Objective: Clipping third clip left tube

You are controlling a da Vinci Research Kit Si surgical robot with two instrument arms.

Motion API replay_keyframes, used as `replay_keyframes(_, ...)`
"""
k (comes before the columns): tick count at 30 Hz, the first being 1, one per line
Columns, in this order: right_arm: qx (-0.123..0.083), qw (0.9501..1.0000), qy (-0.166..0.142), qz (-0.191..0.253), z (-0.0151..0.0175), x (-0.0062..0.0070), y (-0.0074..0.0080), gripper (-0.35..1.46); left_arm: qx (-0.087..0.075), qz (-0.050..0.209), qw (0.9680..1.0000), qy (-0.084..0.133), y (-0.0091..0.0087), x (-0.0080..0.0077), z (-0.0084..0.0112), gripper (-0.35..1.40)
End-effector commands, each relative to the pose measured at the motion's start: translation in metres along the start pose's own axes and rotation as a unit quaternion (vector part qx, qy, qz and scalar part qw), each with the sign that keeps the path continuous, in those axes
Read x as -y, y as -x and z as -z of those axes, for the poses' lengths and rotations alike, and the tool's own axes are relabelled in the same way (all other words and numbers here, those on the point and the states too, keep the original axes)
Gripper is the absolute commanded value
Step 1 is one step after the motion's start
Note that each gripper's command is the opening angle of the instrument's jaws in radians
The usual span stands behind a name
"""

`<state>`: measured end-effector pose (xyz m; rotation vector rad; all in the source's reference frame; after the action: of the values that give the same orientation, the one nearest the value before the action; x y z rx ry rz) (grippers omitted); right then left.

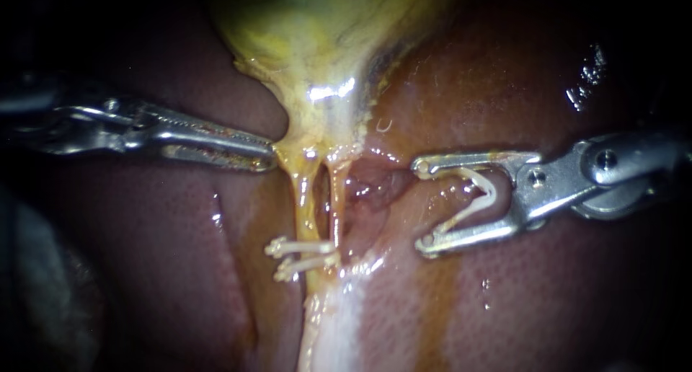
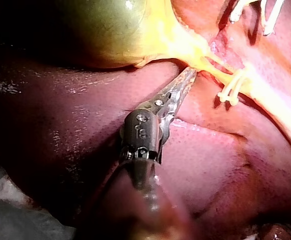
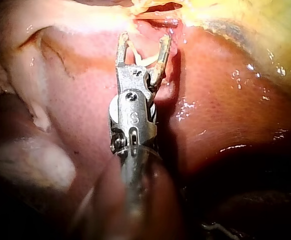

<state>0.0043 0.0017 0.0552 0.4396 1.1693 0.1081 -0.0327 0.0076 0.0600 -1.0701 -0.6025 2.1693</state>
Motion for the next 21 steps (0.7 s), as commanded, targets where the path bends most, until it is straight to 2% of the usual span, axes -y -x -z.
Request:
replay_keyframes(1, 0.000, 1.0000, 0.000, 0.000, 0.0000, 0.0000, 0.0000, 0.50, 0.000, 0.001, 1.0000, 0.001, -0.0003, -0.0001, 0.0005, -0.35)
replay_keyframes(4, 0.000, 1.0000, 0.000, 0.000, 0.0000, 0.0000, 0.0000, 0.50, 0.003, 0.004, 1.0000, 0.006, -0.0014, -0.0002, 0.0020, -0.35)
replay_keyframes(8, 0.000, 1.0000, -0.001, -0.001, -0.0002, 0.0000, -0.0002, 0.50, -0.011, 0.010, 0.9999, -0.002, -0.0034, -0.0003, 0.0050, -0.35)
replay_keyframes(12, 0.001, 1.0000, -0.005, -0.001, -0.0011, 0.0000, -0.0007, 0.50, -0.018, 0.016, 0.9997, -0.006, -0.0039, -0.0001, 0.0069, -0.35)
replay_keyframes(13, 0.001, 1.0000, -0.009, -0.002, -0.0015, 0.0000, -0.0009, 0.50, -0.018, 0.016, 0.9997, -0.007, -0.0039, -0.0001, 0.0070, -0.35)
replay_keyframes(16, -0.001, 0.9991, -0.018, -0.039, -0.0030, -0.0002, -0.0018, 0.50, -0.018, 0.016, 0.9997, -0.008, -0.0037, 0.0000, 0.0070, -0.35)
replay_keyframes(21, -0.011, 0.9940, -0.025, -0.105, -0.0064, -0.0007, -0.0035, 0.50, -0.018, 0.016, 0.9997, -0.008, -0.0037, -0.0001, 0.0068, -0.35)
